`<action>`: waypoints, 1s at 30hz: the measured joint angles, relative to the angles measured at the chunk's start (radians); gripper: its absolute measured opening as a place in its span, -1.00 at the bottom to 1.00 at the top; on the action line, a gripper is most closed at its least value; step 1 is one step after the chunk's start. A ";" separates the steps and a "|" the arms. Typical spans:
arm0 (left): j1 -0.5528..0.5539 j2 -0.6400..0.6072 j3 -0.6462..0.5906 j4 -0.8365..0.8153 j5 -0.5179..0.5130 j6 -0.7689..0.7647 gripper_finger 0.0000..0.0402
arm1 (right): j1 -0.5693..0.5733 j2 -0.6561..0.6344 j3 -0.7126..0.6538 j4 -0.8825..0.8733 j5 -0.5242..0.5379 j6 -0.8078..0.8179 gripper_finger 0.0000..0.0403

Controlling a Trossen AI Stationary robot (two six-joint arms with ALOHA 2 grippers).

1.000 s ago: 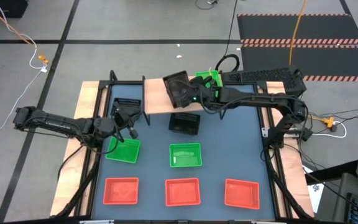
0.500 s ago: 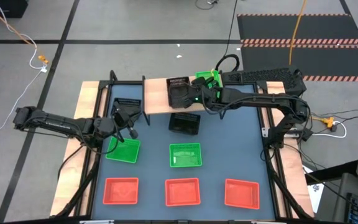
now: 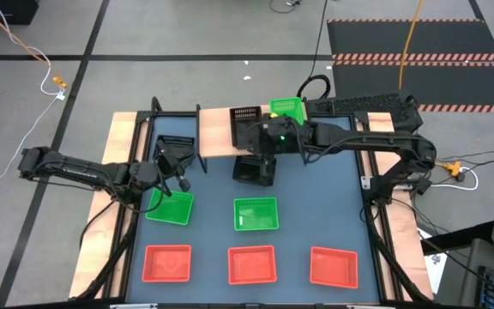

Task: Stack baskets on shelf by color
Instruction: Put the top right black bin on the shelf

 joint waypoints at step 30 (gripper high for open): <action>0.020 0.000 0.000 0.000 -0.008 0.097 -0.77 | -0.129 0.086 -0.001 -0.033 -0.156 0.044 -0.96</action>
